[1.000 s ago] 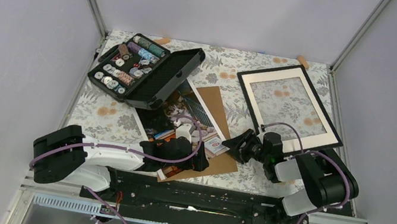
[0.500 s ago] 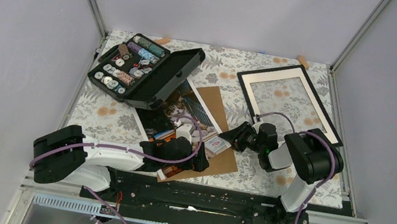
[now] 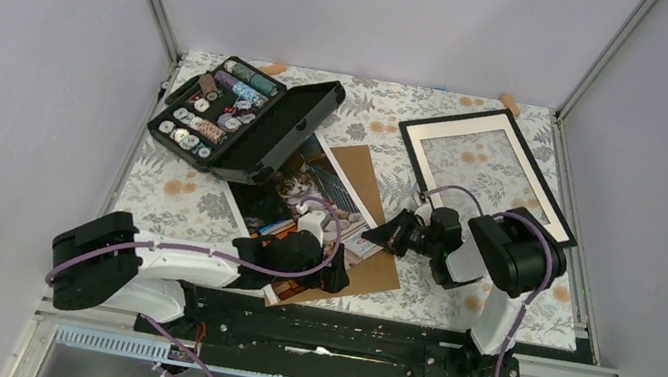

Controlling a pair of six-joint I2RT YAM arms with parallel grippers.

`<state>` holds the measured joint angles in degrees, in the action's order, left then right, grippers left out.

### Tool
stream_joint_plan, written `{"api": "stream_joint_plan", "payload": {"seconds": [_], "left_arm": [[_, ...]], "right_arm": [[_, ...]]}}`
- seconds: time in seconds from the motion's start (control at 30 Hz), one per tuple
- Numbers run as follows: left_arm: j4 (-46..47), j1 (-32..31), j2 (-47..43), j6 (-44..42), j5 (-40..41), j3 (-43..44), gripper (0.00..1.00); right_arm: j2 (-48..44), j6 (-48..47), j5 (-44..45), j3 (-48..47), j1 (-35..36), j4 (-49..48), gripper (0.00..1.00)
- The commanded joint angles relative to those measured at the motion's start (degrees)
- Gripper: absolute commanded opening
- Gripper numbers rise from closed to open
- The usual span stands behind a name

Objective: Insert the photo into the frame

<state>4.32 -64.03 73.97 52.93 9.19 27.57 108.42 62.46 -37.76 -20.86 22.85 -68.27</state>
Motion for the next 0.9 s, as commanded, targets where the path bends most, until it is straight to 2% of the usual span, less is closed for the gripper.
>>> {"api": "stream_joint_plan", "payload": {"seconds": [0.0, 0.13, 0.27, 0.4, 0.57, 0.6, 0.7, 0.8, 0.87], "left_arm": [[-3.93, 0.03, -6.63, -5.55, -0.8, 0.38, 0.99], [-11.18, 0.03, -14.87, -10.99, -0.21, 5.5, 0.99], [-17.94, 0.04, -20.75, -14.98, 1.44, 12.99, 0.99], [-22.63, 0.13, -22.48, -21.32, 2.78, 21.41, 0.99], [-24.62, 0.13, -22.11, -31.28, 3.46, 31.83, 0.99], [-24.27, 0.13, -22.32, -33.07, 3.57, 33.19, 0.99], [-23.31, 0.13, -22.64, -36.55, 5.03, 34.09, 0.99], [-22.41, 0.26, -23.69, -37.85, 5.71, 32.31, 0.99], [-21.72, 0.47, -25.2, -37.98, 6.13, 30.21, 0.99]], "right_arm": [[-11.08, -9.63, -0.6, 0.4, 0.48, 11.72, 0.0], [-28.52, -24.53, 13.12, -5.06, 0.44, 51.97, 0.0], [-46.59, -31.71, 29.11, -11.63, 0.27, 78.78, 0.0], [-55.44, -38.57, 43.32, -24.59, 0.17, 98.44, 0.0], [-54.98, -51.31, 62.69, -47.64, 0.18, 112.66, 0.0], [-54.04, -56.7, 63.33, -51.76, 0.11, 113.71, 0.0], [-50.25, -75.31, 58.01, -62.69, 0.13, 117.88, 0.0], [-46.06, -83.66, 65.8, -69.35, 0.17, 119.51, 0.0], [-43.74, -89.18, 66.29, -69.16, 0.13, 119.24, 0.0]]}}
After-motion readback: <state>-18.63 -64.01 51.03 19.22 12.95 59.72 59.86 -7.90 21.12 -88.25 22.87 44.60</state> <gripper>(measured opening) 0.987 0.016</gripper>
